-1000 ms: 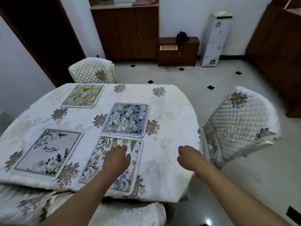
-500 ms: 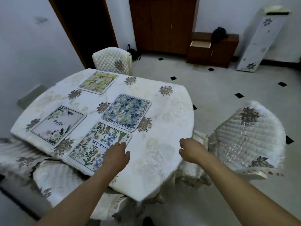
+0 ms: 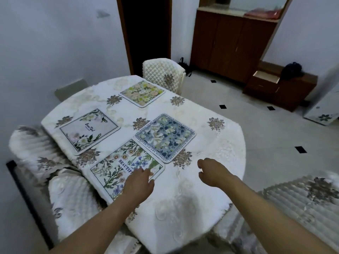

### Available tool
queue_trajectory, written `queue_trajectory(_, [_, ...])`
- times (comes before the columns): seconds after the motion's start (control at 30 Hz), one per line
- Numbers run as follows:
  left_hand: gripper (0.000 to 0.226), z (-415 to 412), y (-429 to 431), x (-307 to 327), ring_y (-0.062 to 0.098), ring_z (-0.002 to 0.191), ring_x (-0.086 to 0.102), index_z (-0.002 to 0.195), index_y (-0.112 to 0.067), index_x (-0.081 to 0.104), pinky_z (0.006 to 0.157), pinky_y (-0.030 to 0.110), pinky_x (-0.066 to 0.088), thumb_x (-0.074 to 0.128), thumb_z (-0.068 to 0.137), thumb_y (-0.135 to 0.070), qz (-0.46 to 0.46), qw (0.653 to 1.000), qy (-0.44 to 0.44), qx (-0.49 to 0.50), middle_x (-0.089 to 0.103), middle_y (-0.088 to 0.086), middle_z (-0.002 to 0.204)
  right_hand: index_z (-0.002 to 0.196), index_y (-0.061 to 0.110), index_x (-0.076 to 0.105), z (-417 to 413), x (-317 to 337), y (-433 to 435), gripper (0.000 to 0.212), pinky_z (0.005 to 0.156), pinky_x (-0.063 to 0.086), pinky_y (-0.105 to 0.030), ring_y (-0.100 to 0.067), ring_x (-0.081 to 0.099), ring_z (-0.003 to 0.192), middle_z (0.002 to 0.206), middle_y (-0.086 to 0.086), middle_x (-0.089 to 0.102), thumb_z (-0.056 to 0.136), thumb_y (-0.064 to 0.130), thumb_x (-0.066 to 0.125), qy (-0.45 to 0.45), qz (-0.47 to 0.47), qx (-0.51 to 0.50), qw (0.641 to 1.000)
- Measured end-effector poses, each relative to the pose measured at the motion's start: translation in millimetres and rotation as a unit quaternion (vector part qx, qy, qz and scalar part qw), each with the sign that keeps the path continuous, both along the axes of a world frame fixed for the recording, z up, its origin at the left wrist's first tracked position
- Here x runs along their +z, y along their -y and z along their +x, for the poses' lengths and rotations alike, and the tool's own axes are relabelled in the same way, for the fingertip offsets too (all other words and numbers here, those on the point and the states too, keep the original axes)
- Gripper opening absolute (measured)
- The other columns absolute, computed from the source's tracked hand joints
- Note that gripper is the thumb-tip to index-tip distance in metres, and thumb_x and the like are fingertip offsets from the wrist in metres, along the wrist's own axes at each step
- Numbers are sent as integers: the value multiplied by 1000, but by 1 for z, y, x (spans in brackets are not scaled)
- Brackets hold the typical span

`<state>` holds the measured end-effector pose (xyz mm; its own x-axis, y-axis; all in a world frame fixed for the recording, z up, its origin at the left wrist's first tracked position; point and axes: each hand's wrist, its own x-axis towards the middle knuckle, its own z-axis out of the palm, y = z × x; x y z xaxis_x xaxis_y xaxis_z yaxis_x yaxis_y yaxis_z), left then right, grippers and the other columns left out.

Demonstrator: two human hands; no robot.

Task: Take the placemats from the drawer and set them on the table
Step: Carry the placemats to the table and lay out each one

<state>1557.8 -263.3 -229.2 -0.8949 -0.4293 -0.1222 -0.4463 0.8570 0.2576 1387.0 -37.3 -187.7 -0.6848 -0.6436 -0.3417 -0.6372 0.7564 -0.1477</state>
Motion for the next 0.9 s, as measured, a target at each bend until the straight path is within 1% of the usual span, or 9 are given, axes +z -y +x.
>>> queue_trajectory(0.17, [36, -7, 3, -15, 25, 102, 58, 120, -18, 57, 74, 33, 44, 49, 93, -40, 59, 996, 15, 64, 59, 6, 114, 112, 7, 55, -39, -12, 52, 25, 77, 46, -36, -32, 56, 100, 110, -14, 57, 90, 20, 50, 18, 10, 62, 998])
queue_trajectory(0.27, [32, -20, 0, -25, 23, 102, 59, 116, -14, 60, 70, 28, 36, 54, 93, -35, 148, 980, -4, 136, 61, 6, 112, 112, 8, 56, -81, -23, 85, 25, 77, 44, -35, -30, 56, 101, 110, -12, 58, 90, 20, 53, 44, 6, 85, 995])
queue_trajectory(0.43, [19, -60, -21, -45, 19, 76, 58, 83, -10, 57, 73, 39, 49, 56, 85, -29, 307, 890, -24, 337, 60, -5, 80, 118, 6, 53, -167, -39, 146, 28, 78, 46, -37, -32, 56, 102, 118, -15, 57, 95, 21, 54, 61, 27, 145, 987])
queue_trajectory(0.5, [23, -81, -33, -61, 2, 63, 44, 71, -10, 50, 72, 36, 52, 57, 85, -28, 358, 845, -37, 395, 62, -16, 96, 110, 8, 52, -198, -48, 169, 20, 72, 42, -33, -30, 53, 92, 116, -16, 58, 94, 19, 52, 61, 39, 181, 981])
queue_trajectory(0.57, [24, -104, -45, -67, 0, 60, 47, 67, -11, 51, 62, 26, 43, 62, 78, -30, 454, 748, -77, 478, 63, -4, 121, 110, 10, 54, -222, -56, 190, 19, 73, 42, -32, -30, 53, 92, 114, -16, 58, 93, 17, 52, 57, 48, 198, 977])
queue_trajectory(0.67, [11, -147, -58, -78, 15, 51, 52, 79, -13, 57, 51, 23, 42, 61, 88, -18, 591, 505, -149, 611, 61, 6, 72, 130, 12, 53, -251, -67, 222, 36, 73, 42, -31, -31, 57, 102, 127, -17, 57, 94, 13, 54, 65, 74, 221, 970])
queue_trajectory(0.73, [11, -170, -63, -87, 14, 36, 46, 84, -10, 55, 42, 21, 39, 55, 94, -13, 628, 385, -185, 651, 53, 7, 63, 135, 13, 50, -264, -77, 242, 44, 70, 43, -32, -29, 58, 100, 135, -15, 55, 92, 11, 57, 78, 76, 217, 970])
queue_trajectory(0.8, [11, -193, -65, -94, 13, 31, 43, 86, -9, 54, 43, 22, 43, 54, 95, -14, 644, 307, -215, 667, 53, 7, 61, 135, 12, 50, -275, -90, 264, 45, 76, 47, -34, -33, 57, 109, 136, -16, 53, 91, 16, 58, 66, 69, 234, 967])
queue_trajectory(0.9, [11, -221, -63, -95, 14, 36, 47, 93, -3, 60, 46, 24, 48, 58, 94, -14, 645, 225, -258, 683, 57, 9, 62, 134, 10, 51, -284, -106, 296, 46, 92, 47, -38, -35, 53, 119, 137, -19, 53, 91, 22, 60, 66, 55, 253, 964])
